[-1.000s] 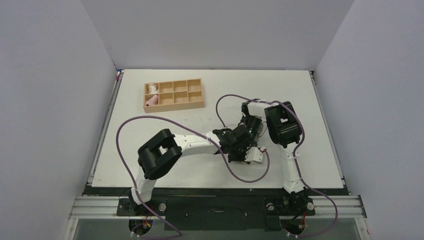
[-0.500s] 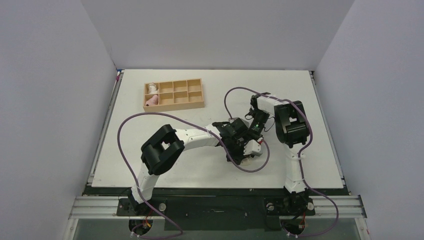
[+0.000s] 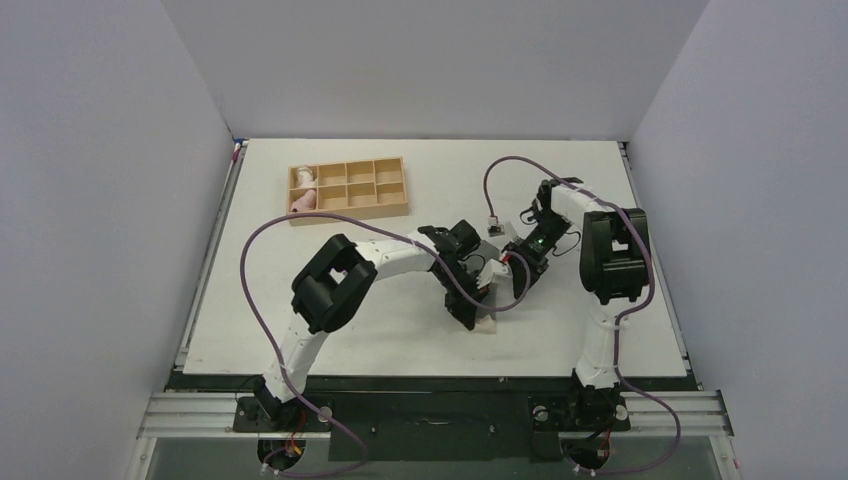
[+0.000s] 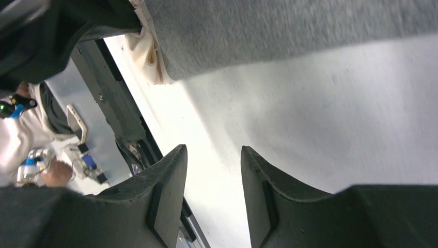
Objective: Roll the underwear
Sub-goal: Roll the underwear to the center of the board.
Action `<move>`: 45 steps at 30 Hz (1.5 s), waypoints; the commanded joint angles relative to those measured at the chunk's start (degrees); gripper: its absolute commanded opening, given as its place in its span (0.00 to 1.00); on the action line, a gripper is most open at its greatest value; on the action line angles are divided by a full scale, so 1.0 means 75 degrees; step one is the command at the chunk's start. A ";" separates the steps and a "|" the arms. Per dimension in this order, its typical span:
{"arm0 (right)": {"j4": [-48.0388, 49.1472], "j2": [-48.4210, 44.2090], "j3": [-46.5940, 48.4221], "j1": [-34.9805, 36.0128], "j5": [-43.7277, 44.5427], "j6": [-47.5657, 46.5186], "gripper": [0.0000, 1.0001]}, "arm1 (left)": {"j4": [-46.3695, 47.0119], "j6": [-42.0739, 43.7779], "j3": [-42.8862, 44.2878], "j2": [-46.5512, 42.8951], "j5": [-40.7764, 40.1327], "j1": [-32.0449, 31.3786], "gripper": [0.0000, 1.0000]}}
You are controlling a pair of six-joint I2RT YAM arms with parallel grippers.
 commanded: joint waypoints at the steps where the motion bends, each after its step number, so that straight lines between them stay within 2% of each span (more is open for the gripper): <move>1: 0.1072 -0.1156 -0.0732 -0.0308 -0.0520 0.0582 0.39 | -0.0856 -0.0246 0.0641 0.0715 0.0990 0.0429 0.00; 10: 0.2799 -0.3145 -0.2215 -0.1095 -0.0519 0.1617 0.41 | -0.1681 -0.0379 0.1511 0.1683 0.1975 0.0734 0.00; 16: 0.4116 -0.4890 -0.3550 -0.1103 0.0066 0.2248 0.46 | -0.2376 -0.0329 0.2125 0.2356 0.2546 0.0918 0.00; 20: 0.4578 -0.5859 -0.3987 -0.0986 0.0432 0.2585 0.51 | -0.2979 -0.0272 0.2620 0.2885 0.2743 0.1013 0.00; 24: 0.4735 -0.6629 -0.4311 -0.0210 0.1040 0.2690 0.53 | -0.3192 -0.0415 0.2990 0.3161 0.2839 0.1045 0.00; 30: 0.5258 -0.7143 -0.4728 0.1682 0.2182 0.2983 0.55 | -0.3613 -0.0542 0.3402 0.3604 0.3126 0.1164 0.00; 39: 0.5737 -0.6347 -0.4927 0.3765 0.3475 0.2926 0.56 | -0.3776 -0.0674 0.3535 0.3890 0.3378 0.1203 0.00; 45: 0.5970 -0.5670 -0.4964 0.4532 0.3969 0.2729 0.55 | -0.3787 -0.0718 0.3565 0.3922 0.3387 0.1219 0.00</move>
